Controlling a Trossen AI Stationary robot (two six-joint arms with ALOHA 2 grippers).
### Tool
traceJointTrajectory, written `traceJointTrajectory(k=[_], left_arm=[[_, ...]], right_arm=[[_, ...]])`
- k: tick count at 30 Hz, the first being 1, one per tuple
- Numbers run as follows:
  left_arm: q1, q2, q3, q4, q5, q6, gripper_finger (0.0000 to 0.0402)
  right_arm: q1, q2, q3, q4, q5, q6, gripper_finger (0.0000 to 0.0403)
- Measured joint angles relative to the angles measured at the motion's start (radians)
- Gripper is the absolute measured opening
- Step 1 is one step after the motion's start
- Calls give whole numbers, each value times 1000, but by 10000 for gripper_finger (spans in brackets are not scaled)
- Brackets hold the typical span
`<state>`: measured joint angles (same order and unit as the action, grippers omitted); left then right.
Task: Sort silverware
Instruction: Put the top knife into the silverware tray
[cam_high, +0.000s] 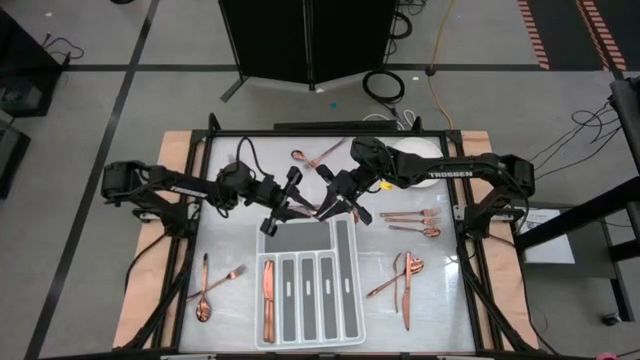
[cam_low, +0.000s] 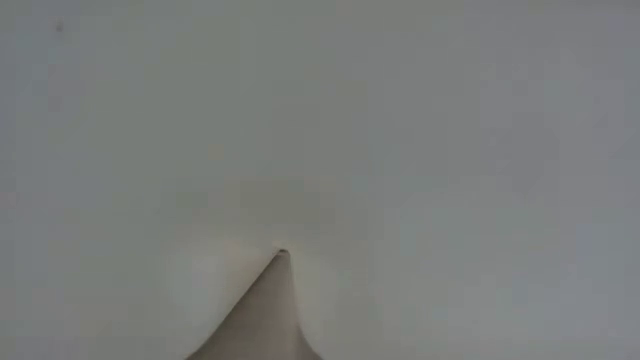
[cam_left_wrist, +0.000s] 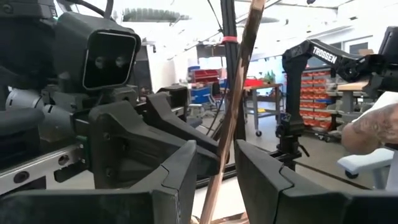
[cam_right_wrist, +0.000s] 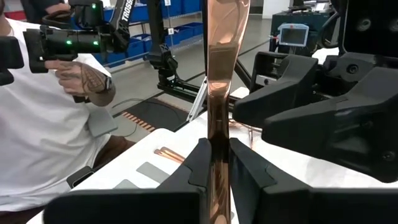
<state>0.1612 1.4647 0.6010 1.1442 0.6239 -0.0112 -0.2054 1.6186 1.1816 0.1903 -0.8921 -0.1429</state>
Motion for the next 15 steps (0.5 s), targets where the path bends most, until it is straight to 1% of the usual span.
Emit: traceJointTrajectory(k=[3,5,7,11,15], left_arm=[[0,0,0,0,0,1,112],[0,0,6,-3,0,1,112],[0,1,25,-10,5,-2,112],[0,1,69,-80,65,-3,112],[0,1,77,-117,77,0,111]], right_arm=[[0,1,0,0,13,-1,27],[-1,14,0,13,31,-2,27],[-4,36,1,26,27,0,27],[-11,71,1,46,29,26,26],[-11,75,1,51,27,29,26]])
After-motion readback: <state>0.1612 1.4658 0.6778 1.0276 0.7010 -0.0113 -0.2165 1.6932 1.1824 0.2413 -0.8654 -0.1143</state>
